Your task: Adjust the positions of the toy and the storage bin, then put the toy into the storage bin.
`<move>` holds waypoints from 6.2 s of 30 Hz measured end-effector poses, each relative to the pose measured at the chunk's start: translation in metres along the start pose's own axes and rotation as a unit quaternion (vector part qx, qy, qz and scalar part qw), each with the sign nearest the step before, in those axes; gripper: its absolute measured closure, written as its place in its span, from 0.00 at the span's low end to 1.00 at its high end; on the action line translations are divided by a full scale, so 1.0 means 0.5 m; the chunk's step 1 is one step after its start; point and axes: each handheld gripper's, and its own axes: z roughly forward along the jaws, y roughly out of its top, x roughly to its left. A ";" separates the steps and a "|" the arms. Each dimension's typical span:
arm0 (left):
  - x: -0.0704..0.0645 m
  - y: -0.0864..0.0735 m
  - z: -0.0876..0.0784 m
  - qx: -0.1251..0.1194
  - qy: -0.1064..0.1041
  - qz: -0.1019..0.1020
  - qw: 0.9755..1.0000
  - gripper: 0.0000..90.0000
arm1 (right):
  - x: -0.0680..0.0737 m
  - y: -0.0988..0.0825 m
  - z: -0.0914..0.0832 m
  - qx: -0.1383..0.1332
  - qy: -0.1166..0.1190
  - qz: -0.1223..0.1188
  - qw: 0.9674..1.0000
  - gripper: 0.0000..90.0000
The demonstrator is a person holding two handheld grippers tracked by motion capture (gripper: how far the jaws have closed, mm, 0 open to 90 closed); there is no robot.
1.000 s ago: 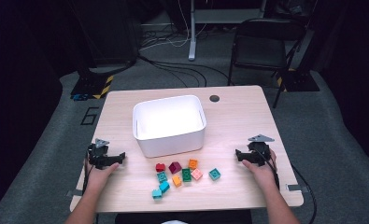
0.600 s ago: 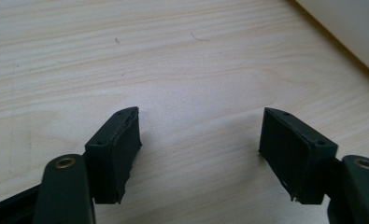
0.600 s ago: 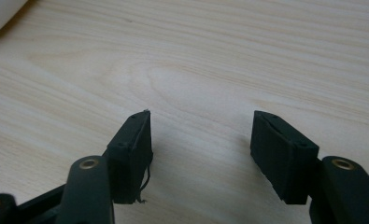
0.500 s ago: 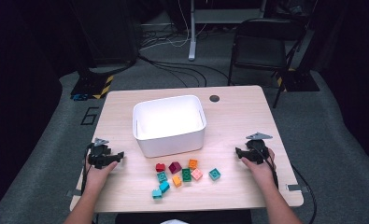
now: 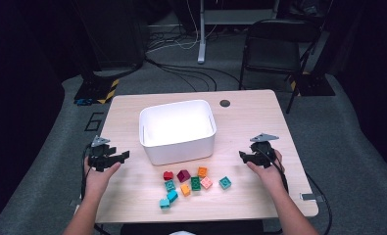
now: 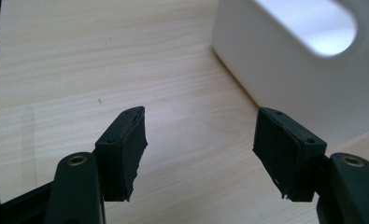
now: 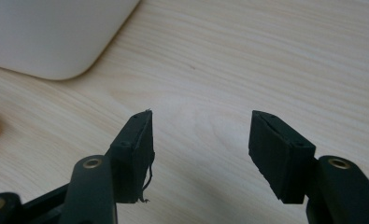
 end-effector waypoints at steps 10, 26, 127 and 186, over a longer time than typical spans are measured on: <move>-0.037 0.055 -0.022 -0.010 -0.024 0.025 0.999 0.37 | 0.029 0.048 -0.004 -0.014 0.026 -0.014 0.999 0.44; -0.069 0.122 -0.061 -0.029 -0.046 0.042 0.998 0.37 | 0.065 0.121 -0.031 -0.038 0.047 -0.034 0.998 0.44; -0.098 0.115 0.000 -0.062 -0.111 0.062 0.990 0.43 | 0.087 0.101 -0.144 -0.101 0.067 -0.053 0.991 0.45; -0.030 -0.010 0.063 -0.041 -0.054 0.031 0.997 0.43 | 0.190 -0.077 -0.023 0.024 0.119 -0.118 0.986 0.47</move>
